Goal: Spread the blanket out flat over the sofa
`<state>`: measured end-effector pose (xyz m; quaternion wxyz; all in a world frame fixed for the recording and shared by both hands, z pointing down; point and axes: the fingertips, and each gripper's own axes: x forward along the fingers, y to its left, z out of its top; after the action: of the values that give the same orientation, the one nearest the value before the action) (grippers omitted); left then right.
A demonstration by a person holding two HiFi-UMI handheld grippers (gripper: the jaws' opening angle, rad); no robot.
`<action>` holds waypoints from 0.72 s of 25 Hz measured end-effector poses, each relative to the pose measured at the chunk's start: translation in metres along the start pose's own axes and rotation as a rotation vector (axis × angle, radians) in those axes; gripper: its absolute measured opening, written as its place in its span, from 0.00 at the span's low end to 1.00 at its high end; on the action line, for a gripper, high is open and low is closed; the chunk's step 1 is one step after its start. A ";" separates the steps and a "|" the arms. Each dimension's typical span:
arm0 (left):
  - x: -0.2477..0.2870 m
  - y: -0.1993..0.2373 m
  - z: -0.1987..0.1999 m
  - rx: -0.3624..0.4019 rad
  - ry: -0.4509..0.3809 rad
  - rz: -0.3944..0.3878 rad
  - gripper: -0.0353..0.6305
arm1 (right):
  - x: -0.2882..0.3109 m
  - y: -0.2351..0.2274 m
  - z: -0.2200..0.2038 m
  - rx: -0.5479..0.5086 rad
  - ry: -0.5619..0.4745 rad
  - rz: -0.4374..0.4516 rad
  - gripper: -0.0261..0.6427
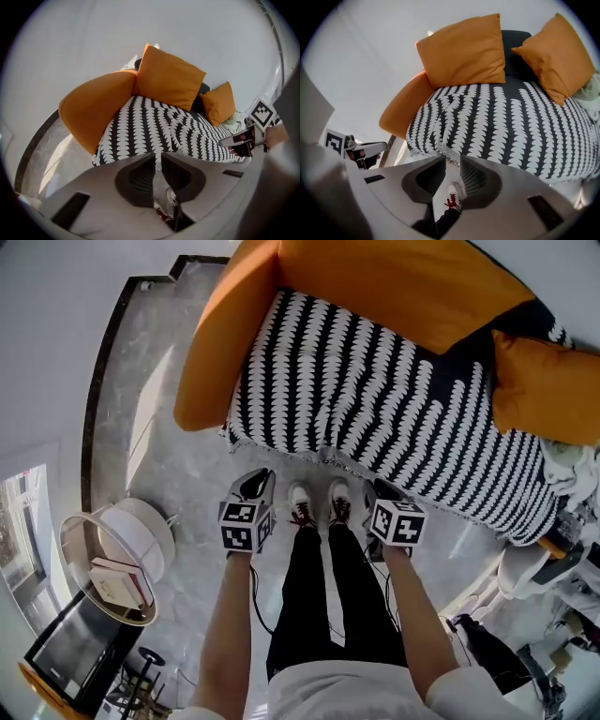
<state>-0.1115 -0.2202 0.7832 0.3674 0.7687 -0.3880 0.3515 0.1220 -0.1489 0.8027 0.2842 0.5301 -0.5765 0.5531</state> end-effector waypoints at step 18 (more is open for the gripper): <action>0.082 0.017 -0.055 -0.085 0.058 -0.025 0.21 | 0.066 -0.015 -0.036 0.014 0.011 -0.030 0.15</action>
<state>-0.1029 -0.2096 0.8827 0.4154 0.7467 -0.3821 0.3521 0.1087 -0.1317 0.8763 0.2918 0.5377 -0.5630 0.5556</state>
